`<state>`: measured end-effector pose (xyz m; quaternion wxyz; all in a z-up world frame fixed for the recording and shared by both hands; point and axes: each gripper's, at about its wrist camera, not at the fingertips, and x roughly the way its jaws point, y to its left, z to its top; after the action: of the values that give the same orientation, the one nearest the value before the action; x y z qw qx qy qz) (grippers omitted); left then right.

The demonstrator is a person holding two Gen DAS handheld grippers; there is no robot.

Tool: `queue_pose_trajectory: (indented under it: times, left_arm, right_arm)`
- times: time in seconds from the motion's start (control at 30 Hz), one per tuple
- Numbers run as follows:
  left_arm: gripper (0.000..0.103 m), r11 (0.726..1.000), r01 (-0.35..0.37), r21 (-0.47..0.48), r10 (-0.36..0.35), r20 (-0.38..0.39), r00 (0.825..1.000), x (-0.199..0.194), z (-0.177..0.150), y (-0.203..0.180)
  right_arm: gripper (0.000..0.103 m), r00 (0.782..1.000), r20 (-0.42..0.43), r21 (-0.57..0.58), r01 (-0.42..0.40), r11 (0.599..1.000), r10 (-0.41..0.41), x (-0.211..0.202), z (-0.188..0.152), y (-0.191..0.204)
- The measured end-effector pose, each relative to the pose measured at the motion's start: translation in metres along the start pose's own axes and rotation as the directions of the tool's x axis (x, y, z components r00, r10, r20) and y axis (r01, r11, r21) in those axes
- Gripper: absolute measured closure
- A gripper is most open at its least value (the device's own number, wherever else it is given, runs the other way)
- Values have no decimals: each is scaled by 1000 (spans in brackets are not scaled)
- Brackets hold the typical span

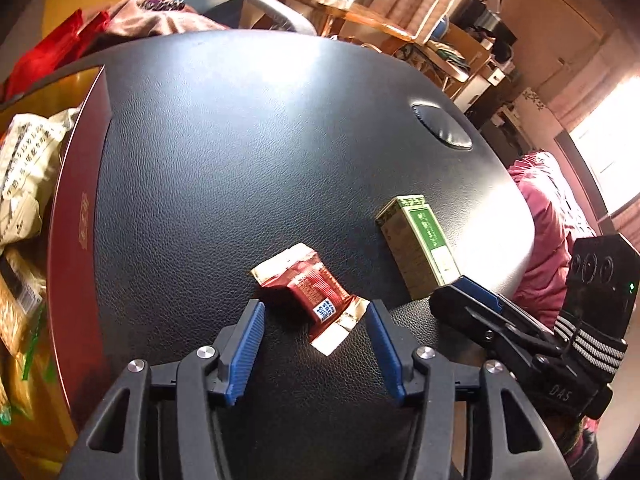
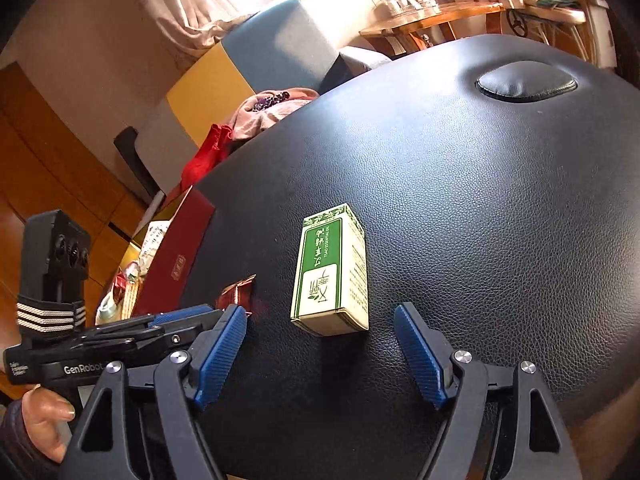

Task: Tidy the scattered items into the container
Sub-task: 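Carry the red packet into the gold box and open the left tool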

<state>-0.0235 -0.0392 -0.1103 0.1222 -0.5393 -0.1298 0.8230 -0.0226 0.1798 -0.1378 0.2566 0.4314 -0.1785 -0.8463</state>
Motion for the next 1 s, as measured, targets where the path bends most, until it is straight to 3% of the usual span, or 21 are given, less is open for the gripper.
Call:
queue_pose_trajectory:
  times: [0.13,0.23,0.5,0.67,1.0]
  left_arm:
    - [50,999,10,-52,-10,-9,1000,5,9,-7]
    - [51,997,-54,-63,52,-20,998,10,13,-11]
    - [79,991,-134,13,134,-3,991,10,3,-7]
    - [79,991,-128,47,128,10,992,11,-3,-4]
    - [75,998,-45,-47,45,0,999,17,2,2]
  right_arm:
    - [25,1000,6,-1,-14,1000,14,-1,-1,-1]
    - [25,1000,8,1,-23,1000,23,-2,-1,-2]
    - [23,999,12,-27,-29,999,30,-3,-3,-1]
    - [22,1000,8,-53,0,999,0,-1,-4,5]
    - [22,996,-19,-135,85,987,-89,5,-4,17]
